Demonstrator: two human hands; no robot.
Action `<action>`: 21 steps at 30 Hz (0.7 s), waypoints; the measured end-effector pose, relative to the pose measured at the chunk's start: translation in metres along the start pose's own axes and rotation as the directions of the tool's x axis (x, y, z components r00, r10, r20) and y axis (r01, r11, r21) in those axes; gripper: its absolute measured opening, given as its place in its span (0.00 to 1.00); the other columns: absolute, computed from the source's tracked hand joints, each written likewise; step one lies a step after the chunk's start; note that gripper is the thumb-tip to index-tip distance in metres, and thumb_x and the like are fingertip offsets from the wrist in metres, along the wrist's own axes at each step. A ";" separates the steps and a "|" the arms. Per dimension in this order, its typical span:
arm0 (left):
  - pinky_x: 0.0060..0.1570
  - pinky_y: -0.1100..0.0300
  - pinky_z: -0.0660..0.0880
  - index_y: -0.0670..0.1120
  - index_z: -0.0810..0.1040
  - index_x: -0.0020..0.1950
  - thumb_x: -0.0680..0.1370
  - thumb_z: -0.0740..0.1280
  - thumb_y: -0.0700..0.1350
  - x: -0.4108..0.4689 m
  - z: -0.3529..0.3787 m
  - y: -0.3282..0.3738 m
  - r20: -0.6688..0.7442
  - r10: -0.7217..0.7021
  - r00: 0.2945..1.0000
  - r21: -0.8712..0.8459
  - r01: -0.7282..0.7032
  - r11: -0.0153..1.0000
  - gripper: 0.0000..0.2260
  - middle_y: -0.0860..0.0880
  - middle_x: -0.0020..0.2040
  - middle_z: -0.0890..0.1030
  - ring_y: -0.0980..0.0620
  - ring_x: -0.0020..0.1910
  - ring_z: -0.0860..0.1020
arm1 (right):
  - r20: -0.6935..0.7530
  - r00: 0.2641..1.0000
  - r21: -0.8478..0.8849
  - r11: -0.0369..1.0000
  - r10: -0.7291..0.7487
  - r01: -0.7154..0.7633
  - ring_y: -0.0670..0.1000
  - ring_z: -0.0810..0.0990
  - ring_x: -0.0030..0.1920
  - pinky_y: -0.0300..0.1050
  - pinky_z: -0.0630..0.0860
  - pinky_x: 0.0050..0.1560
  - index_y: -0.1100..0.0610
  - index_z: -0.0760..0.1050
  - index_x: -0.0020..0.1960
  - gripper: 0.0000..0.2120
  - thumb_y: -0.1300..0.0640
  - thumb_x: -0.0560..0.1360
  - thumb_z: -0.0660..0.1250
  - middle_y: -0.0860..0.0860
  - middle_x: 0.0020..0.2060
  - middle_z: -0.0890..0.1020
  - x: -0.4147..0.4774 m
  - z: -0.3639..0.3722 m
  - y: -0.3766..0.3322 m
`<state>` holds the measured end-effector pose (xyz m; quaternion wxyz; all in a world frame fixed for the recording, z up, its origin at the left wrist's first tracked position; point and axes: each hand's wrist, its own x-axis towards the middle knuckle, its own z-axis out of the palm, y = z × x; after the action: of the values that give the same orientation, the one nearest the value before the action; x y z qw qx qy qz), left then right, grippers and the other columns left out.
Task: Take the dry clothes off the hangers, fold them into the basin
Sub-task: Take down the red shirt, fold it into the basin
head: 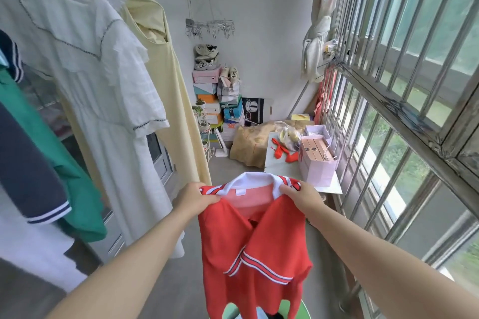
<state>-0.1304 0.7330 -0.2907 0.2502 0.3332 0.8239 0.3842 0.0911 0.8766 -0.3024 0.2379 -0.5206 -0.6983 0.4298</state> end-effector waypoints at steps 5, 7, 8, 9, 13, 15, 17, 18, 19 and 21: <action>0.37 0.59 0.68 0.40 0.82 0.41 0.56 0.69 0.48 0.002 0.015 0.001 -0.035 -0.047 0.998 -0.169 0.040 0.985 0.18 0.47 0.34 0.78 0.48 0.35 0.76 | -0.027 0.997 0.123 0.990 0.078 -0.074 0.54 0.75 0.42 0.44 0.68 0.40 0.57 0.77 0.41 0.09 0.51 0.74 0.67 0.54 0.37 0.78 0.002 0.008 0.000; 0.37 0.59 0.67 0.39 0.81 0.40 0.56 0.68 0.47 0.002 0.022 0.003 -0.051 -0.086 0.995 -0.239 0.072 0.968 0.17 0.46 0.34 0.78 0.48 0.35 0.75 | -0.043 0.989 0.190 0.973 0.140 -0.130 0.54 0.76 0.44 0.45 0.70 0.44 0.59 0.80 0.45 0.11 0.50 0.73 0.68 0.56 0.41 0.80 0.000 0.013 -0.001; 0.37 0.59 0.67 0.40 0.81 0.38 0.55 0.68 0.46 0.001 0.026 0.004 -0.047 -0.111 0.993 -0.292 0.092 0.952 0.15 0.46 0.34 0.78 0.48 0.35 0.75 | -0.042 0.984 0.235 0.959 0.175 -0.161 0.54 0.76 0.45 0.46 0.71 0.46 0.61 0.80 0.47 0.12 0.51 0.73 0.68 0.58 0.43 0.80 -0.001 0.016 -0.002; 0.36 0.59 0.68 0.41 0.80 0.37 0.56 0.68 0.45 0.001 0.029 0.006 -0.045 -0.149 0.988 -0.362 0.123 0.924 0.13 0.45 0.34 0.78 0.48 0.36 0.76 | -0.039 0.978 0.277 0.943 0.205 -0.187 0.55 0.77 0.46 0.46 0.72 0.47 0.63 0.80 0.49 0.14 0.52 0.73 0.68 0.60 0.46 0.81 -0.003 0.018 -0.003; 0.31 0.60 0.66 0.43 0.73 0.35 0.65 0.72 0.38 0.005 0.042 0.010 -0.050 -0.284 0.958 -0.549 0.211 0.809 0.07 0.44 0.34 0.75 0.47 0.34 0.73 | -0.052 0.973 0.335 0.922 0.225 -0.195 0.53 0.76 0.42 0.44 0.69 0.41 0.64 0.79 0.45 0.13 0.53 0.72 0.68 0.54 0.38 0.78 -0.009 0.029 -0.005; 0.27 0.62 0.61 0.43 0.72 0.35 0.65 0.71 0.40 0.006 0.048 0.011 -0.011 -0.320 0.947 -0.582 0.254 0.772 0.08 0.45 0.31 0.71 0.48 0.28 0.68 | -0.070 0.978 0.324 0.931 0.198 -0.166 0.51 0.74 0.38 0.44 0.68 0.38 0.59 0.77 0.38 0.12 0.51 0.72 0.68 0.51 0.34 0.76 -0.012 0.035 -0.007; 0.27 0.62 0.59 0.43 0.72 0.35 0.63 0.70 0.42 0.005 0.052 0.017 0.025 -0.327 0.945 -0.606 0.274 0.747 0.08 0.46 0.29 0.68 0.49 0.26 0.65 | -0.084 0.983 0.297 0.946 0.162 -0.131 0.50 0.74 0.36 0.44 0.69 0.37 0.58 0.76 0.36 0.13 0.48 0.71 0.67 0.50 0.31 0.75 -0.016 0.040 -0.008; 0.27 0.62 0.59 0.43 0.72 0.35 0.61 0.70 0.44 0.004 0.055 0.020 0.031 -0.325 0.945 -0.615 0.274 0.739 0.09 0.46 0.29 0.69 0.48 0.27 0.66 | -0.084 0.987 0.283 0.953 0.138 -0.109 0.50 0.73 0.34 0.44 0.68 0.37 0.57 0.75 0.35 0.15 0.46 0.70 0.67 0.50 0.29 0.74 -0.018 0.042 -0.009; 0.28 0.62 0.60 0.42 0.73 0.36 0.59 0.69 0.45 0.003 0.057 0.022 0.037 -0.322 0.946 -0.619 0.275 0.735 0.10 0.46 0.30 0.70 0.47 0.28 0.67 | -0.074 0.991 0.274 0.958 0.110 -0.086 0.50 0.72 0.33 0.44 0.68 0.37 0.57 0.74 0.34 0.16 0.44 0.69 0.66 0.50 0.28 0.73 -0.020 0.045 -0.010; 0.31 0.60 0.64 0.43 0.75 0.37 0.61 0.69 0.46 0.003 0.063 0.024 0.041 -0.306 0.951 -0.629 0.262 0.732 0.10 0.45 0.33 0.74 0.46 0.33 0.71 | -0.029 0.998 0.278 0.959 0.063 -0.053 0.50 0.70 0.31 0.46 0.69 0.36 0.57 0.73 0.34 0.17 0.42 0.64 0.64 0.50 0.27 0.72 -0.023 0.049 -0.012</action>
<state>-0.0813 0.7766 -0.3084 0.3754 0.0883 0.6974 0.6041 0.0545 0.8366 -0.3147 0.3087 -0.5104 -0.6113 0.5201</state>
